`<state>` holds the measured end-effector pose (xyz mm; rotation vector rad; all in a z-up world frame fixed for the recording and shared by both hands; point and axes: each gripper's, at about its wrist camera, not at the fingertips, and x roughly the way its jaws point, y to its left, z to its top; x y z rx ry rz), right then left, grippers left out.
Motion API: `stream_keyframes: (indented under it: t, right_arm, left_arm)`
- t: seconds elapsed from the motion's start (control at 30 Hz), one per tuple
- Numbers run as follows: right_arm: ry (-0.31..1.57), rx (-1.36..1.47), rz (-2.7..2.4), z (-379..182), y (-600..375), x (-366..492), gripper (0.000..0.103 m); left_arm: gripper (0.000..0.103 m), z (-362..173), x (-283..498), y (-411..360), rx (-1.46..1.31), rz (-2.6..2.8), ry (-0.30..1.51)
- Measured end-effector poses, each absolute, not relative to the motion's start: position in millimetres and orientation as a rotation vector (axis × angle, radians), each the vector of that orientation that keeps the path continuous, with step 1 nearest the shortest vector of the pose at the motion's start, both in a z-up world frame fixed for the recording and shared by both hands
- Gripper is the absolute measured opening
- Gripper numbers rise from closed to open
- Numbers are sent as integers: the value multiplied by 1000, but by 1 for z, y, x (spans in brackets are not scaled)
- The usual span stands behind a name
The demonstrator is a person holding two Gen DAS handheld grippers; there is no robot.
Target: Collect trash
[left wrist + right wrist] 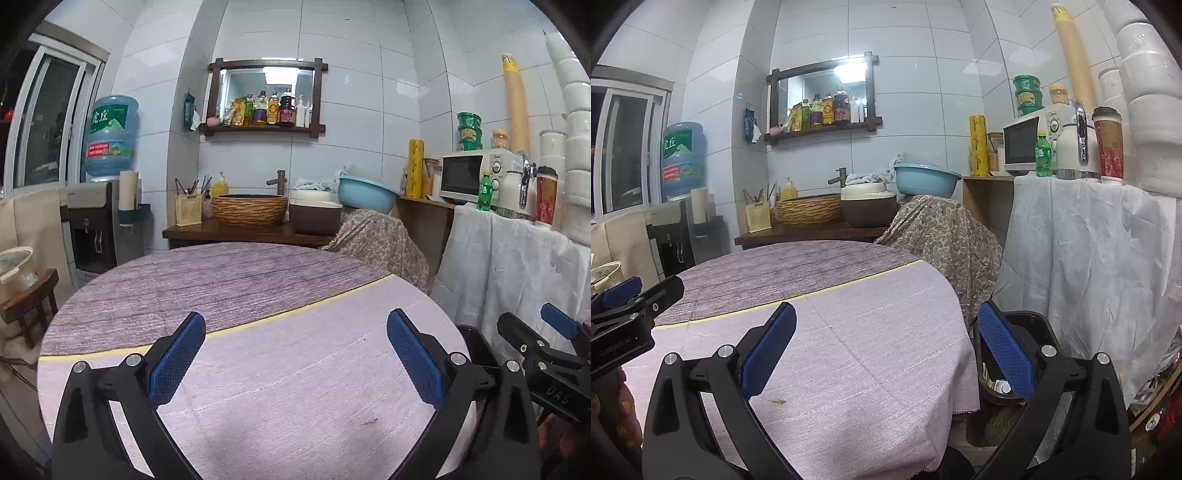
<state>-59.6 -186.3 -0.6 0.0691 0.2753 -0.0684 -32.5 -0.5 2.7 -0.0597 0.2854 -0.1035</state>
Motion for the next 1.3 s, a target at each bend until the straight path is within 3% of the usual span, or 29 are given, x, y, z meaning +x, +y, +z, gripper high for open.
stream_keyframes:
  t: [1.3]
  right_arm:
    - [287, 61, -60, -5, -191, -53, 97]
  left_arm:
    - [97, 6, -27, -9, -16, -47, 295]
